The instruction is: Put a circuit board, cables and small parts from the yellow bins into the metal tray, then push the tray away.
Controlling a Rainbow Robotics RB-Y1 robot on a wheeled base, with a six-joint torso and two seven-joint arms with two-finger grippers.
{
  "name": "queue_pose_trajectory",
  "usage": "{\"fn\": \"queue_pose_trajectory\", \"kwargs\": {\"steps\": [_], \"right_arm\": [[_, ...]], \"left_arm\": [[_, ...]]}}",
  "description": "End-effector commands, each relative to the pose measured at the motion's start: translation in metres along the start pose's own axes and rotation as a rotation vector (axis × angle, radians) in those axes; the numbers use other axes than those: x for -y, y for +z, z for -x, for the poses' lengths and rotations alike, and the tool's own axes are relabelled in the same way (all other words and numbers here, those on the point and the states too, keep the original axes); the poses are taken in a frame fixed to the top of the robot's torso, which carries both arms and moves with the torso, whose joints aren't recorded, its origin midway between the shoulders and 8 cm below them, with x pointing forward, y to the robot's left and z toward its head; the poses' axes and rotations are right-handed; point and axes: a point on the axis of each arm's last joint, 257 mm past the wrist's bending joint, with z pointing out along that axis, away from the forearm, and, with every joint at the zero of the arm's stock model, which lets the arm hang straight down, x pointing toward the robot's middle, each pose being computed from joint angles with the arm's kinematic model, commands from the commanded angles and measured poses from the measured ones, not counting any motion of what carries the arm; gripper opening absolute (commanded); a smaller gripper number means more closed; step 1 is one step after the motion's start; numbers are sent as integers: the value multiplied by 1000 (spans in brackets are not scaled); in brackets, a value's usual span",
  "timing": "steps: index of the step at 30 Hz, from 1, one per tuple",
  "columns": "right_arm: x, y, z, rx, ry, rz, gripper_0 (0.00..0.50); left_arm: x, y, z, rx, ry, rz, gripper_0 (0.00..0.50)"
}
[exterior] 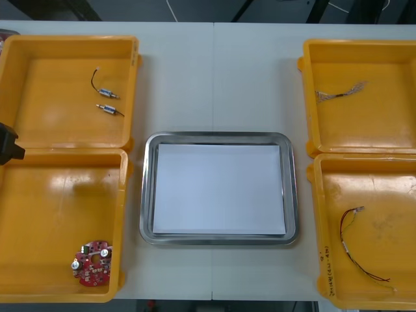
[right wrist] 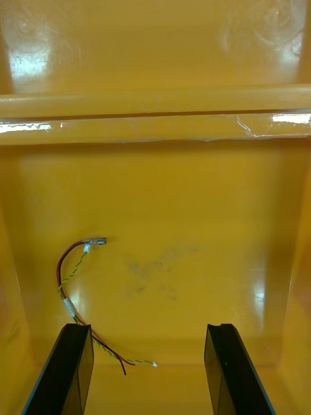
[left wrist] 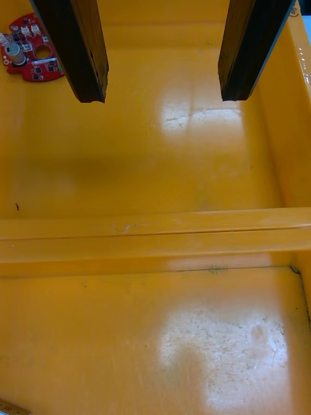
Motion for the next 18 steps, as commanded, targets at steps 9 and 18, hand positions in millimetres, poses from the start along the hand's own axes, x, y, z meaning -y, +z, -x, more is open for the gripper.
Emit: {"fn": "queue_pose_trajectory", "kwargs": {"steps": [9, 18], "right_arm": [[14, -17, 8, 37, -1, -48, 500], [2, -19, 11, 67, -12, -36, 500]], "left_arm": [[-4, -6, 0, 22, -81, 8, 500], [-4, -6, 0, 22, -81, 8, 500]]}}
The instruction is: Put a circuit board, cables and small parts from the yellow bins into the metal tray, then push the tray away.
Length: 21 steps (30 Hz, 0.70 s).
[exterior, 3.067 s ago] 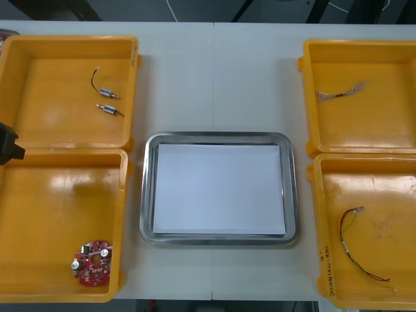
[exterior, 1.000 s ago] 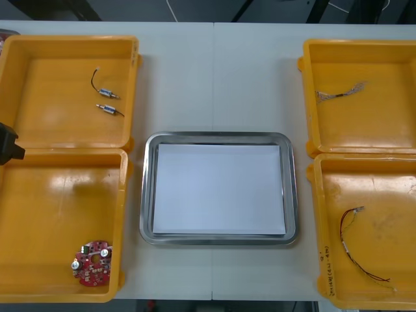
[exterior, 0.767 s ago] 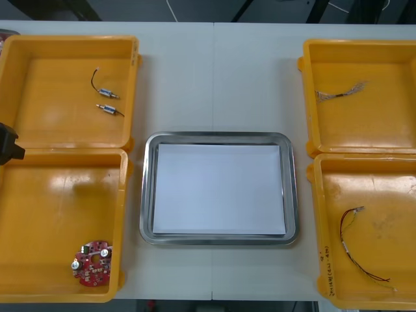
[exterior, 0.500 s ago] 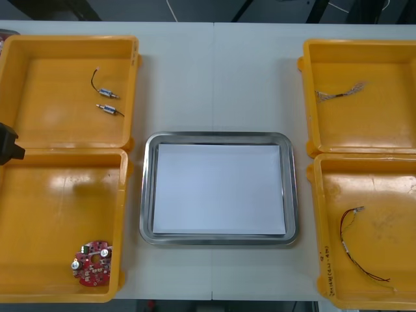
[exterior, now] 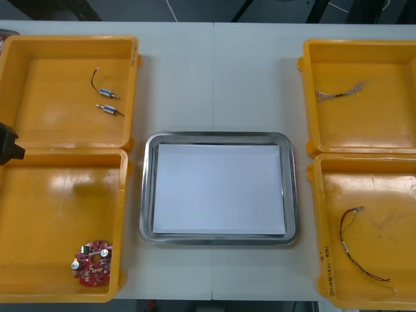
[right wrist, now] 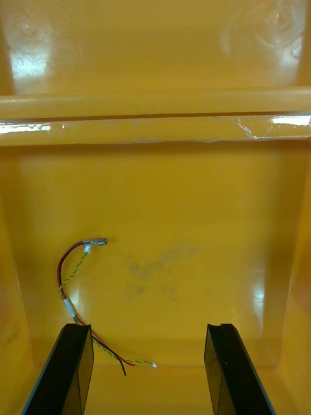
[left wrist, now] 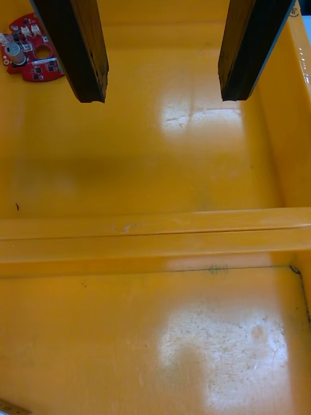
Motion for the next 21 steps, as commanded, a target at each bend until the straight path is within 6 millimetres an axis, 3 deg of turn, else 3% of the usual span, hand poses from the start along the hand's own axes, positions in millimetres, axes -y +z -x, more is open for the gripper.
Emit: {"fn": "queue_pose_trajectory", "kwargs": {"steps": [1, 3, 4, 21], "right_arm": [[4, -16, 9, 58, -8, -38, 500], [3, -15, 6, 51, -8, -34, 500], [2, -13, 4, 47, -9, -30, 500], [-11, 8, -62, -58, -25, -13, 500]], "left_arm": [[-4, -6, 0, 22, -81, 8, 500], [-4, -6, 0, 22, -81, 8, 500], [1, 12, -22, -47, -91, -10, 500], [13, 18, -37, -100, -69, -37, 500]]}}
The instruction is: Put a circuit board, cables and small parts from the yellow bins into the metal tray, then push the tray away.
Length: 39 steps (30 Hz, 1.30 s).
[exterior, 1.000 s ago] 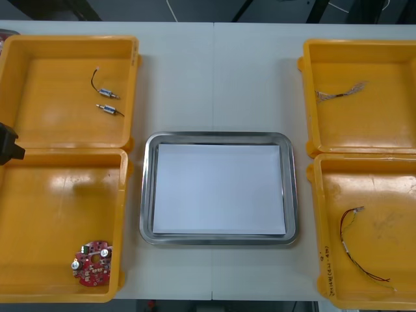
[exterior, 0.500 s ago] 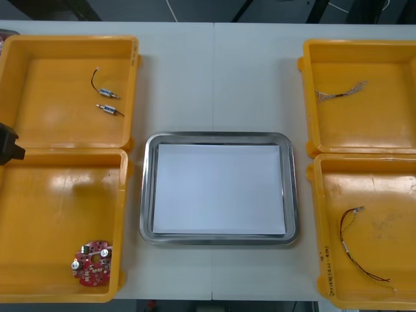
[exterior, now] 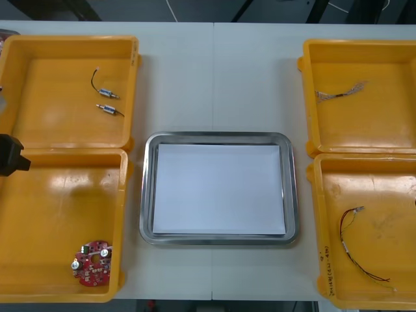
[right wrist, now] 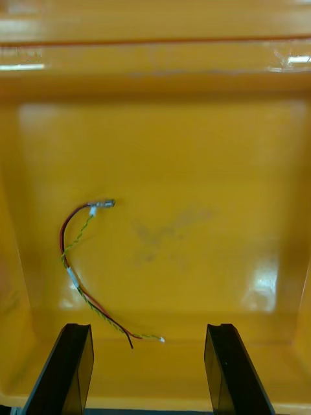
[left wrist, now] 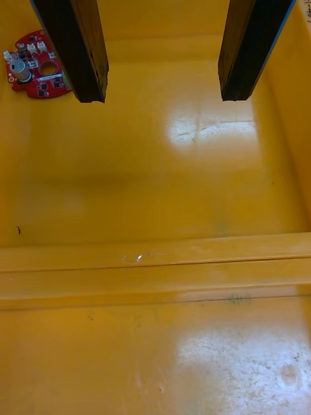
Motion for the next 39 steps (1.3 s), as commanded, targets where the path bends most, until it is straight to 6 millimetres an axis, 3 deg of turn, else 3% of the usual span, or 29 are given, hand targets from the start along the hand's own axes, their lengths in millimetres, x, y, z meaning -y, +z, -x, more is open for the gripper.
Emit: {"fn": "queue_pose_trajectory", "kwargs": {"steps": [1, 16, 24, 30, 39], "right_arm": [[-3, 0, -23, -7, -14, -18, 500], [-28, 22, -42, 16, -2, 13, 500], [-39, 38, -45, 40, -19, 25, 500], [-51, 47, -49, 33, -46, 34, 500], [-58, 65, -57, 15, -72, 42, 500]], "left_arm": [[6, 8, -18, -50, -78, -15, 500], [28, 13, -72, -119, -57, -35, 500], [38, 20, -117, -193, -47, -28, 500], [47, 25, -139, -238, -41, -31, 500], [62, 39, -152, -230, -58, -65, 500]]}}
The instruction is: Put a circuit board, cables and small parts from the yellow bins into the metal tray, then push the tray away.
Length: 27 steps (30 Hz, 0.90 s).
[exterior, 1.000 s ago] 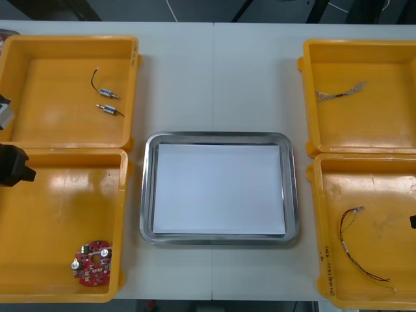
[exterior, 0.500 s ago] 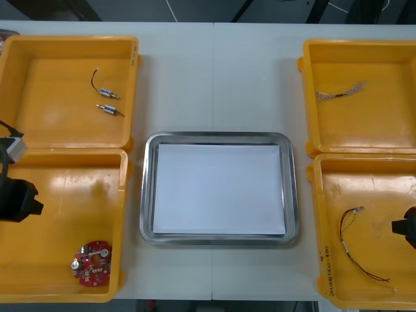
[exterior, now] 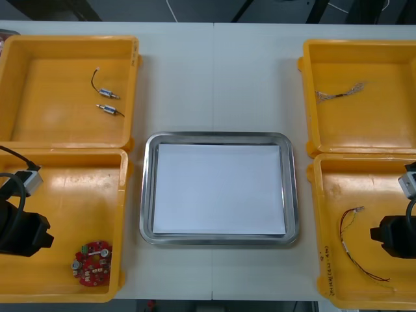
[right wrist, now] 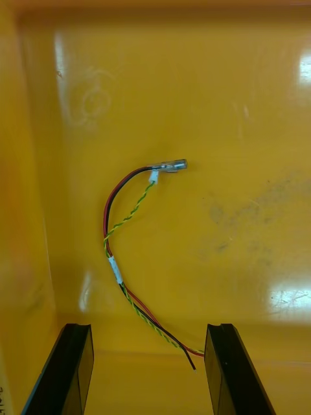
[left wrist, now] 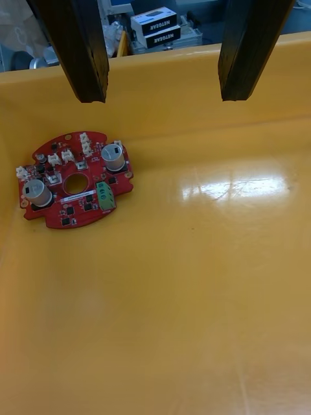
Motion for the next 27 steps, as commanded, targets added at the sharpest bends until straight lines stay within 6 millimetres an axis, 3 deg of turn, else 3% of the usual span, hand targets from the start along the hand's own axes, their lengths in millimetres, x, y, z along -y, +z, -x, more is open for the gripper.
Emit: {"fn": "queue_pose_trajectory", "kwargs": {"steps": [1, 27], "right_arm": [[-6, 12, -13, -15, -49, 7, 500], [-5, 66, -34, -19, -70, -16, 500]], "left_arm": [[13, 9, -13, -1, -105, -16, 500], [31, 54, -22, 40, -96, -7, 500]]}}
